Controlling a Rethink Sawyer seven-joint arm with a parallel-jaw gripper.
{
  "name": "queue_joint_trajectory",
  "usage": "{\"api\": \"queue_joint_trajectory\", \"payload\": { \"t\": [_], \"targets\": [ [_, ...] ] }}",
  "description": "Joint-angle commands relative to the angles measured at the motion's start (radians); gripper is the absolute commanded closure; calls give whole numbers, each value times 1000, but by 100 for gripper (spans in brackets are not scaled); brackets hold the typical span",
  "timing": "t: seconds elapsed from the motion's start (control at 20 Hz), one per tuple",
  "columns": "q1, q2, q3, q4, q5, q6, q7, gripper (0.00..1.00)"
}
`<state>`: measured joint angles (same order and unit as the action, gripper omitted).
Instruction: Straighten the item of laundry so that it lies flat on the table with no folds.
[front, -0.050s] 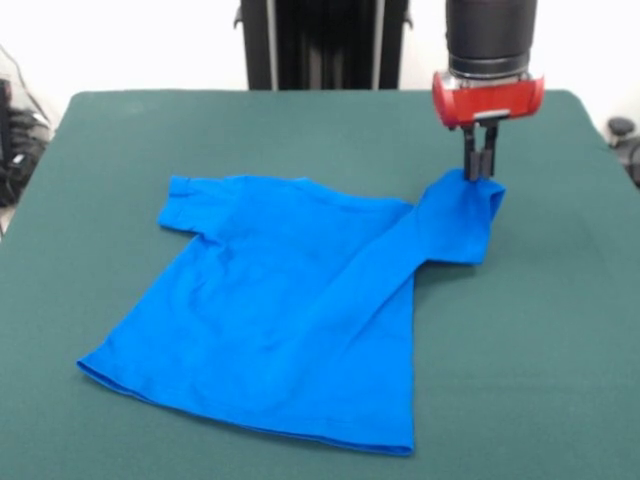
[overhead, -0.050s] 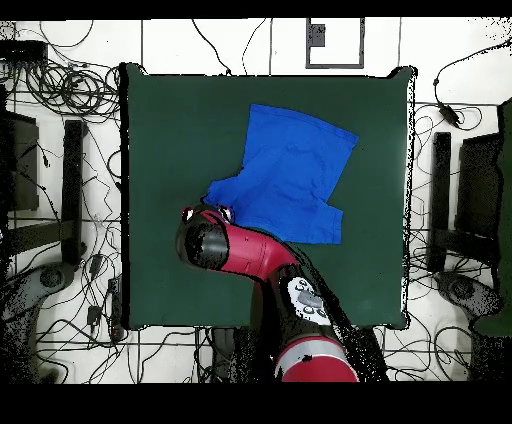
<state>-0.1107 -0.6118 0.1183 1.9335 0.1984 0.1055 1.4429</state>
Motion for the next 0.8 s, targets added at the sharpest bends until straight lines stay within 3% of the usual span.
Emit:
{"api": "queue_joint_trajectory", "payload": {
  "t": [0.05,0.8],
  "targets": [
    [12,69,105,-12,62,-49,273,100],
    [39,60,87,-23,86,-36,284,100]
  ]
}}
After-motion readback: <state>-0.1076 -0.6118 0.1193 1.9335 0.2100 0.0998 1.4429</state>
